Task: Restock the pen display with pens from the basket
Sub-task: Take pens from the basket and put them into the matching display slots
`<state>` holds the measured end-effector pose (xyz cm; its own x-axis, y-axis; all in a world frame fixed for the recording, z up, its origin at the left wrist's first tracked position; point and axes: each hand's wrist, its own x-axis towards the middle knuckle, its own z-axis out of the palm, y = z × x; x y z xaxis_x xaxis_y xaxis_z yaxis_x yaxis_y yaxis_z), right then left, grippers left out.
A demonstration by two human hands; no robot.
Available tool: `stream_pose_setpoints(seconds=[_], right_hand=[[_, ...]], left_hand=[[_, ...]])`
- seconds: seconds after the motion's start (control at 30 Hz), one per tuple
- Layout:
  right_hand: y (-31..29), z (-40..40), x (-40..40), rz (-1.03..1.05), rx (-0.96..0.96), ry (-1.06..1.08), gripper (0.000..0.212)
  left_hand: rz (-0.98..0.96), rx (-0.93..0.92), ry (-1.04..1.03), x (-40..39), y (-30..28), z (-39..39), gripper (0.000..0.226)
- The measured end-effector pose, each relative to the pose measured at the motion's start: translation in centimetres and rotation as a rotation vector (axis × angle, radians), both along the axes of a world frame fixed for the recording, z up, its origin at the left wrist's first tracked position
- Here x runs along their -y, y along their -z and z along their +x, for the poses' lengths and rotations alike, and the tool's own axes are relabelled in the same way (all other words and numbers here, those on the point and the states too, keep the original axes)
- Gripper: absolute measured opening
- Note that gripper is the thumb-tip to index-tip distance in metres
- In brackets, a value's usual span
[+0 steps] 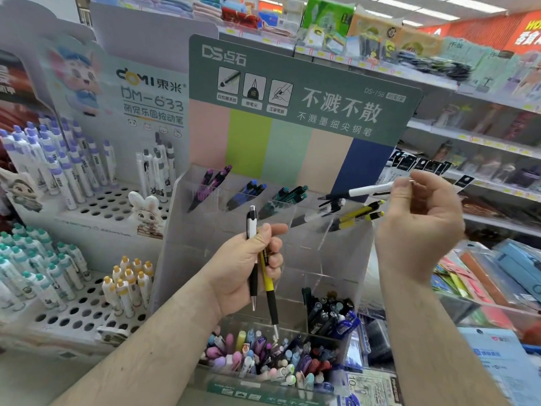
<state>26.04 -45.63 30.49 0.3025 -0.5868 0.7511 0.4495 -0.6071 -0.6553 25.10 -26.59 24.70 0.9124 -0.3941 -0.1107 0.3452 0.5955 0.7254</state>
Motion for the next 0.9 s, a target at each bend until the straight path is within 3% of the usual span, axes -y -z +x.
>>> stream_pose_setpoints(seconds=[0.1,0.23,0.47,0.57,0.63,0.73,0.8,0.9], right_hand=[[0.9,1.2,-0.6,-0.109,-0.092,0.005,0.021],[2.1,2.0,-1.4,-0.236,-0.332,-0.078,0.018],[0.9,2.4,-1.8,-0.316,-0.642,-0.028,0.013],[0.4,0.9,-2.3,-0.375,-0.452,0.017,0.016],[0.4,-0.4,-3.3,-0.361,-0.409,-0.174,0.001],[0.8,-1.6,-4.9,-0.328,-0.842,-0.555,0.010],[1.2,-1.8,-5.2,-0.299,-0.980,-0.635,0.012],[1.3,-2.1,-5.3,-0.144,-1.003,-0.721,0.011]], left_hand=[[0.017,-0.038,0.014,0.0,0.1,0.0,0.024],[0.013,-0.054,0.033,-0.4,0.2,-0.1,0.031],[0.088,0.018,0.059,-0.7,-0.2,-0.7,0.029],[0.112,0.058,0.059,-0.6,-0.4,-0.9,0.031],[0.112,0.100,0.068,-0.5,-0.4,-0.9,0.038],[0.153,0.209,0.138,-0.5,-0.5,-1.1,0.029],[0.184,0.247,0.171,-0.4,-0.5,-1.2,0.022],[0.197,0.262,0.197,-0.5,-0.4,-1.4,0.019]])
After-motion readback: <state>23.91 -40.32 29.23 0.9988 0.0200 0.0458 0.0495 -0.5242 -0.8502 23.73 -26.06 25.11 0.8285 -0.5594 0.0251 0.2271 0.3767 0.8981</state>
